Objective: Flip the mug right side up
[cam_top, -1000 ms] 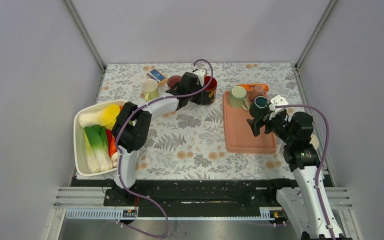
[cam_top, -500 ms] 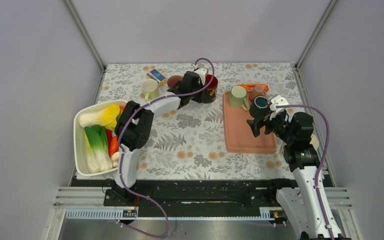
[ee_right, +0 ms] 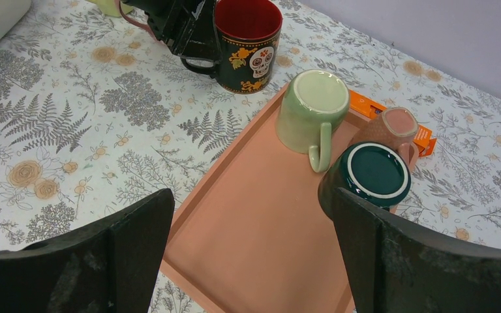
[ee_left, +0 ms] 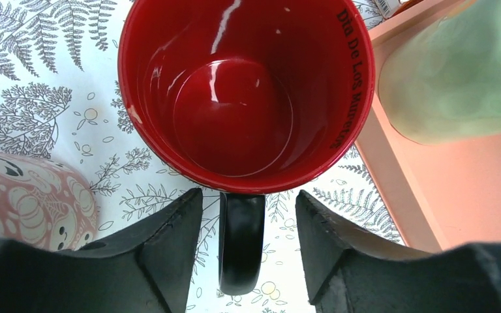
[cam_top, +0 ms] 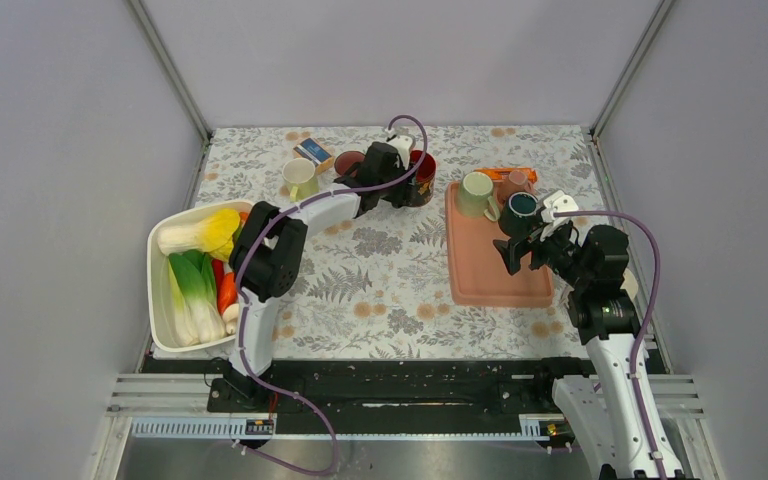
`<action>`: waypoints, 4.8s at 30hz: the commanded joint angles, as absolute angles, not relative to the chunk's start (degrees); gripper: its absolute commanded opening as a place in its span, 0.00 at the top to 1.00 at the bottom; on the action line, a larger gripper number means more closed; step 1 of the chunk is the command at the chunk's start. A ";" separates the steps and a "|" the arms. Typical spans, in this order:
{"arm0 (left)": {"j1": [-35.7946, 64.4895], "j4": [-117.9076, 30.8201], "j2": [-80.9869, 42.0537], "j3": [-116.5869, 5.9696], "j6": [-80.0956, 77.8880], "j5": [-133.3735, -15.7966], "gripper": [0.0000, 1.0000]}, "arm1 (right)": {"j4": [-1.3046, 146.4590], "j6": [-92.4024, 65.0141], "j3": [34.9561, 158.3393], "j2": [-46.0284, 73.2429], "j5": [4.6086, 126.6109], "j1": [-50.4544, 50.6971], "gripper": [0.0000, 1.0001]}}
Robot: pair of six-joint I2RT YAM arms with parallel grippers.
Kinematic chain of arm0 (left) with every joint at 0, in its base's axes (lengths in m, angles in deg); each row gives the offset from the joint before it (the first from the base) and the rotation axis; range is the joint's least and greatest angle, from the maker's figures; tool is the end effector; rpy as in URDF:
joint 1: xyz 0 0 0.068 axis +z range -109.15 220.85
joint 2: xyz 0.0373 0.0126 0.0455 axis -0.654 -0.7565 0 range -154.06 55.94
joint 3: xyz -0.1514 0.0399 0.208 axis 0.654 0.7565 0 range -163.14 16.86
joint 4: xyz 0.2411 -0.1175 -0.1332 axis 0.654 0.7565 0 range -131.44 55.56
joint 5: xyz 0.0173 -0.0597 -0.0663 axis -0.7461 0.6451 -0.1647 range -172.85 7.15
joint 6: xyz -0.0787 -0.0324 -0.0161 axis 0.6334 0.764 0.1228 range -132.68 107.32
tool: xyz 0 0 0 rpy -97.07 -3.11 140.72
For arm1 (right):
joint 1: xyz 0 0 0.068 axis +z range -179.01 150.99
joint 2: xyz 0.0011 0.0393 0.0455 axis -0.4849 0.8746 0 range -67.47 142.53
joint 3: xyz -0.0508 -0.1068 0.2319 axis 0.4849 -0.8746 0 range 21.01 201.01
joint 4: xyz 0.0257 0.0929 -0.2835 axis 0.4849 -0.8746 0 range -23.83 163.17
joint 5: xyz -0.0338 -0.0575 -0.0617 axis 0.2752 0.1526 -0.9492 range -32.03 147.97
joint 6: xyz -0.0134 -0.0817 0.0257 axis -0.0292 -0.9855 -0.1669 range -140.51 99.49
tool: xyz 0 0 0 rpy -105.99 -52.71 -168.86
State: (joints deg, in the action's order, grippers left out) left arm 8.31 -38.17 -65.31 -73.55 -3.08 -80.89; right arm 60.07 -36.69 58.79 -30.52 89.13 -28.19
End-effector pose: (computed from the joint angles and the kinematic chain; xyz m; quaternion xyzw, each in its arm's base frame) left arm 0.4628 -0.2982 0.1491 0.1834 0.8641 -0.1825 0.4318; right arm 0.2394 0.0430 0.2988 -0.2775 0.7169 0.1265 0.6269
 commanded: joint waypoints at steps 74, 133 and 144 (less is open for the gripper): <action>37.79 -17.73 -10.18 -29.63 -35.80 -27.40 0.01 | 39.86 -63.82 93.47 29.82 76.68 -37.18 0.68; 15.40 -101.48 -27.40 -37.67 40.91 -27.29 0.01 | 121.49 35.65 73.81 -5.81 108.33 -18.27 1.00; 13.17 -109.71 -30.53 -38.15 46.74 -27.69 0.01 | 126.40 36.67 69.78 -2.26 105.11 -13.88 1.00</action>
